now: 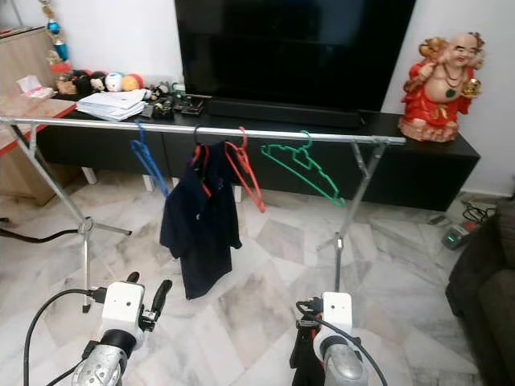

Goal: Hang hanger

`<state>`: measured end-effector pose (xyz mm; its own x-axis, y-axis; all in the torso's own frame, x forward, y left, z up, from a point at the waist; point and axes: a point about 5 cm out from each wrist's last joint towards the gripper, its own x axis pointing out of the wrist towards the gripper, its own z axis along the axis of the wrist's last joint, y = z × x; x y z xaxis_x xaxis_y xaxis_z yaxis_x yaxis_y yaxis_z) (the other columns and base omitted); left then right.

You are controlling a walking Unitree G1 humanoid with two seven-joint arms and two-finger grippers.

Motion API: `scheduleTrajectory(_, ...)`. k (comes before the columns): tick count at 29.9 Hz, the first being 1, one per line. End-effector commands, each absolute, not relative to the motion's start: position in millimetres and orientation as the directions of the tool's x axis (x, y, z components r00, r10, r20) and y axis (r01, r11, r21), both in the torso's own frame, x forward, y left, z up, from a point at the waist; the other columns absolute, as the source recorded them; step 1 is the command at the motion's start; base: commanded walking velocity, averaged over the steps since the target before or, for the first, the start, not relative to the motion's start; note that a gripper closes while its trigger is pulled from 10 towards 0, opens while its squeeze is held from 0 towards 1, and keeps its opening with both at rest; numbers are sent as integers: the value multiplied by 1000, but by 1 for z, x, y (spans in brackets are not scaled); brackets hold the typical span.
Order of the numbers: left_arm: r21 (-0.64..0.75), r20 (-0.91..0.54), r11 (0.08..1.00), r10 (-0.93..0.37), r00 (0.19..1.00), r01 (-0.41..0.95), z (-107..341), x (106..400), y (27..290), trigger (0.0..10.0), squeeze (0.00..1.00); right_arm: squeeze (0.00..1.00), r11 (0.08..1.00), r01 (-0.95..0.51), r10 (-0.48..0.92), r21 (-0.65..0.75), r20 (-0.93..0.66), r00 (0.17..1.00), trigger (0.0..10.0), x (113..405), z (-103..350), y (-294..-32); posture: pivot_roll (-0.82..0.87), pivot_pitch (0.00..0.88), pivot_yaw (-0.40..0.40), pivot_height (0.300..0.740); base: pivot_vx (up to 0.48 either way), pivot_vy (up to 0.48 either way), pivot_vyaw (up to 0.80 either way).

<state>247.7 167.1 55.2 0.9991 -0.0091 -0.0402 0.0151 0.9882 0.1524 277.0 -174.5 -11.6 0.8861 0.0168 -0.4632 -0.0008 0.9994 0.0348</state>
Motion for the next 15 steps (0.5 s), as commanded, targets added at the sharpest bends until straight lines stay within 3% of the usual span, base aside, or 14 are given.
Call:
scheduleTrajectory(1,168,-46,986,10,999,-2,57,247,173,10000,0,0,999,-30,45,39,-456,889,10000,278,-11,-168,101,0,-1,740,0,480,0)
scheduleTrajectory(2,167,-46,986,11,999,-3,58,247,173,10000,0,0,999,-35,49,40,-456,889,10000,278,-11,-167,104,0,-2,740,0,480,0)
scheduleTrajectory(15,129,-34,989,75,997,-70,67,246,180,10000,0,0,999,-30,43,35,-449,893,10000,283,-7,-168,104,0,5,740,0,0,0)
